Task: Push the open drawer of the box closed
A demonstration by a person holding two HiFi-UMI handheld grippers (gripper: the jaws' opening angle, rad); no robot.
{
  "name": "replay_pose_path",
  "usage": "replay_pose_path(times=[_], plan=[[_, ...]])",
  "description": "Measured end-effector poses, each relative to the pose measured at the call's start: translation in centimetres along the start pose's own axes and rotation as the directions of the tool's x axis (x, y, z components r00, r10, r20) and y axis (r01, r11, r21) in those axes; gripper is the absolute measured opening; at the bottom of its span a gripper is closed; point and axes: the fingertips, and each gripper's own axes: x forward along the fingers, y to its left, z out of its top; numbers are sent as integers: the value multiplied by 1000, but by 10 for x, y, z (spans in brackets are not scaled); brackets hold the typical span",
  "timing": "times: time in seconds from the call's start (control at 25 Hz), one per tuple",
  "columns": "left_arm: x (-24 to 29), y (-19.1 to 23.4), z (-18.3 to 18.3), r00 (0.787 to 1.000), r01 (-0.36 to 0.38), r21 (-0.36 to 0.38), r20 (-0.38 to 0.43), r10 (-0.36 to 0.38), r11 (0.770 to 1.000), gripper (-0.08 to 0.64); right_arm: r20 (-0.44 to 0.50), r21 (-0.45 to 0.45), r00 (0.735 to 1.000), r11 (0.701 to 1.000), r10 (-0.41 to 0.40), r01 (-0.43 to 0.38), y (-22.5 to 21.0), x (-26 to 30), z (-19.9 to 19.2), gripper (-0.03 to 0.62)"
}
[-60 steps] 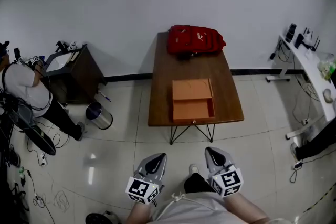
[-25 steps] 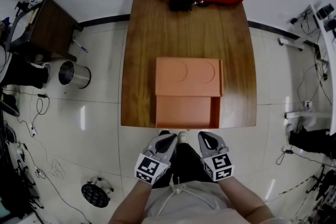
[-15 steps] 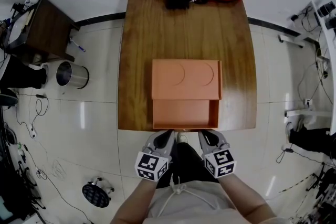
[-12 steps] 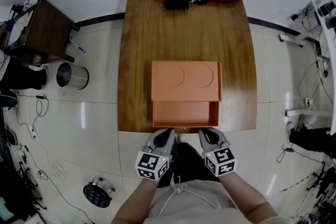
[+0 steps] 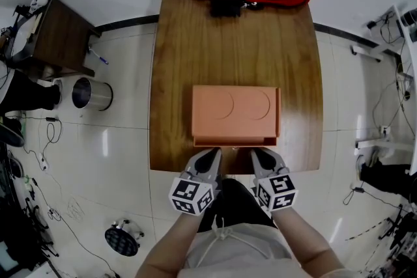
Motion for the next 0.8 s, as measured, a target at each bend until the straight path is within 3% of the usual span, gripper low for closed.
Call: replay_pose_path(times=[0.36,0.56,0.68,0.8], plan=[[20,10,17,1000,15,-9,15,-15,1000,5,7,2,1000,1000,-23,23,-13,16,17,6],[15,7,10,1000,25,-54,6,-25,998,5,3,-2,999,999,-36,36,-15,12,16,8],[2,-1,16,999,39,-5,22,-39,999,5,25,-27,999,999,-25,26,-7,-2,21,8],[-16,-15,42,994,73,34,75,-76,997,5,112,-80,994,997,-2,11,7,-27,43,8]])
